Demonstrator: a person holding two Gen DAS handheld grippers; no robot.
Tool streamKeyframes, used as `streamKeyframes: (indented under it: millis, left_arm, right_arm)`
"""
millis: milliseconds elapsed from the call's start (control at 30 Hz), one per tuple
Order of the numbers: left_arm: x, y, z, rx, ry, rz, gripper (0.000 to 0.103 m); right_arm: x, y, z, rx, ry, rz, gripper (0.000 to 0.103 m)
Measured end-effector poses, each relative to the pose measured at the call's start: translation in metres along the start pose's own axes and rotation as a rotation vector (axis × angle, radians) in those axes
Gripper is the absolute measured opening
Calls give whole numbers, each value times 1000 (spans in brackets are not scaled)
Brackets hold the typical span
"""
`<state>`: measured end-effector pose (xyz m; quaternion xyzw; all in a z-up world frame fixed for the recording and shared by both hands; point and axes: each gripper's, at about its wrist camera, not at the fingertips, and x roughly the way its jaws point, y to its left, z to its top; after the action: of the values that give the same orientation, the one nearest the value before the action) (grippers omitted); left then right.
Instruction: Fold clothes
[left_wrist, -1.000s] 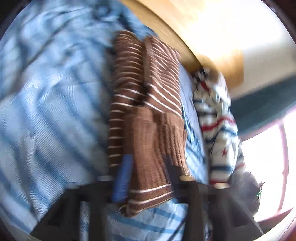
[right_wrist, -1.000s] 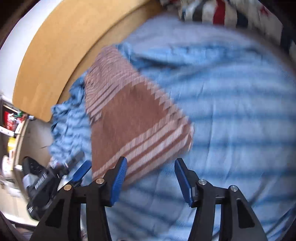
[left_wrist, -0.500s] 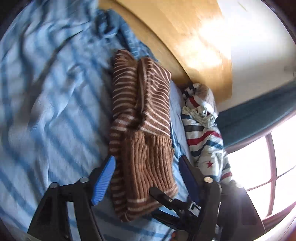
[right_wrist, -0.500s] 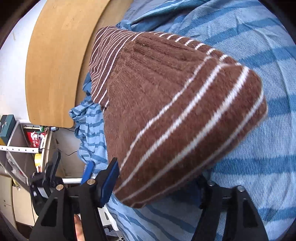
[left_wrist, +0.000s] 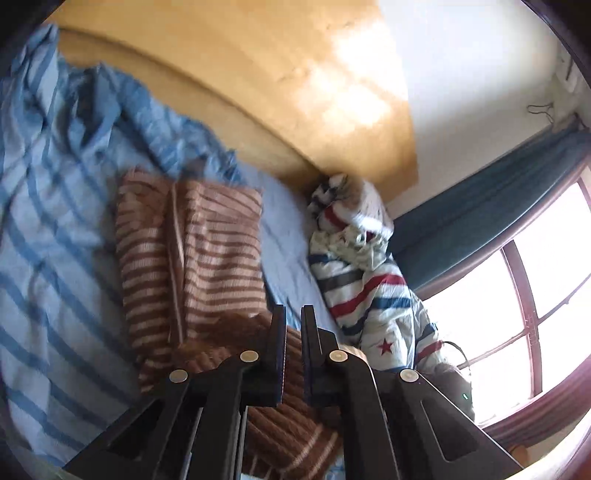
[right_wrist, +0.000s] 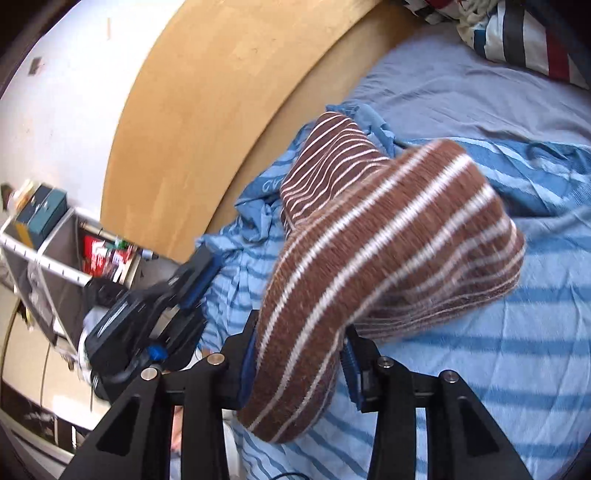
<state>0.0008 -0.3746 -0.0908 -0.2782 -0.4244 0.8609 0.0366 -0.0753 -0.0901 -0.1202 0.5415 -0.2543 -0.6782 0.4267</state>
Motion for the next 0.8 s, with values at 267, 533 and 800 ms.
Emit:
streamKeyframes:
  millis: [267, 533, 800]
  left_arm:
    - [65, 12, 15, 66, 226, 46, 7]
    - [152, 43, -51, 33, 563, -47, 8]
    - [138, 73, 3, -251, 568, -71, 7]
  right_arm:
    - [7, 2, 5, 73, 11, -22, 43]
    - [2, -8, -11, 123, 48, -54, 42]
    - [39, 5, 30, 80, 70, 20, 46]
